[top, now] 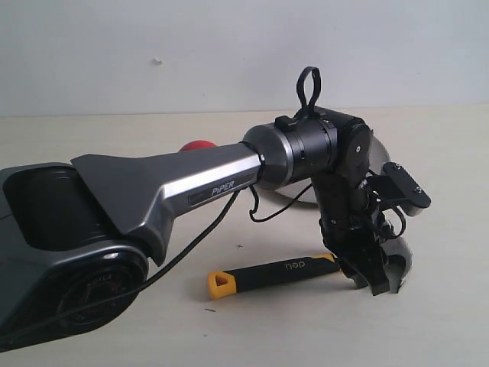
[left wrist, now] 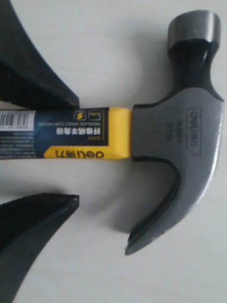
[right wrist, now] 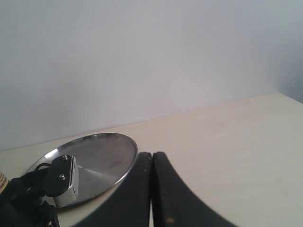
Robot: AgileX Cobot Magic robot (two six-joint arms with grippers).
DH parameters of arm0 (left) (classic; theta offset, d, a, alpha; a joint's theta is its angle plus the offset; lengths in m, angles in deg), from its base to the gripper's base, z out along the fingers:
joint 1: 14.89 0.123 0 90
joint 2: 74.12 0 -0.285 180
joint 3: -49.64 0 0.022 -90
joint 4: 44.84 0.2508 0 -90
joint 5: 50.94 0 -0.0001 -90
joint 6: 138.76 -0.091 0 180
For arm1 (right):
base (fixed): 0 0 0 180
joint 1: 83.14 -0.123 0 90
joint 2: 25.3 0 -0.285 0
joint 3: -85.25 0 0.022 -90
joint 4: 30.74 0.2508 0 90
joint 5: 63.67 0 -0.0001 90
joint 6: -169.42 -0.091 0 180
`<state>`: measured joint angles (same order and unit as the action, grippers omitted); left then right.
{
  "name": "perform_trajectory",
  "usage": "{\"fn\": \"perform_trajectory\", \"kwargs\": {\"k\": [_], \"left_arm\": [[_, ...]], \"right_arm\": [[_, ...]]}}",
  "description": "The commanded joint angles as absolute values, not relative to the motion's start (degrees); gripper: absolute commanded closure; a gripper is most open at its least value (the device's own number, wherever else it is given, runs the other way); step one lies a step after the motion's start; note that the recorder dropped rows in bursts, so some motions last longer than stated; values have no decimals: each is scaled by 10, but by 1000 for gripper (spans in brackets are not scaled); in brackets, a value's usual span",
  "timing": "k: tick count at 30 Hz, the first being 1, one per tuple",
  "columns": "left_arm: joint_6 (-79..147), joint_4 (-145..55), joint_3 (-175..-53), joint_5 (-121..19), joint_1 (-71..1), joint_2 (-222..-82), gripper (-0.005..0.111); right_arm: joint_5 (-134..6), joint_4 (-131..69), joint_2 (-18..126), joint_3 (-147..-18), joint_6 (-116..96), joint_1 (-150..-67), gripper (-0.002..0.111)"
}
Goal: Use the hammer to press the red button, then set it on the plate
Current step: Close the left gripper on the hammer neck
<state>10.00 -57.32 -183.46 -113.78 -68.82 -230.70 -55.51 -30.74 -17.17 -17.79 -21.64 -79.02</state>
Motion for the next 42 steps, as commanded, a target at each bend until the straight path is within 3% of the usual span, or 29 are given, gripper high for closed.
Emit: {"fn": "perform_trajectory", "kwargs": {"k": [1, 8, 42], "left_arm": [[103, -557, -1832, -1151, -688, -2311, 53], [121, -481, -1859, -1165, -705, -2311, 53], [102, -481, -1886, -1171, -715, -2328, 54]], "right_arm": [[-561, -307, -175, -175, -212, -788, 108], [-561, -307, -175, -175, -212, -788, 108], [-561, -307, -175, -175, -212, -788, 108]]}}
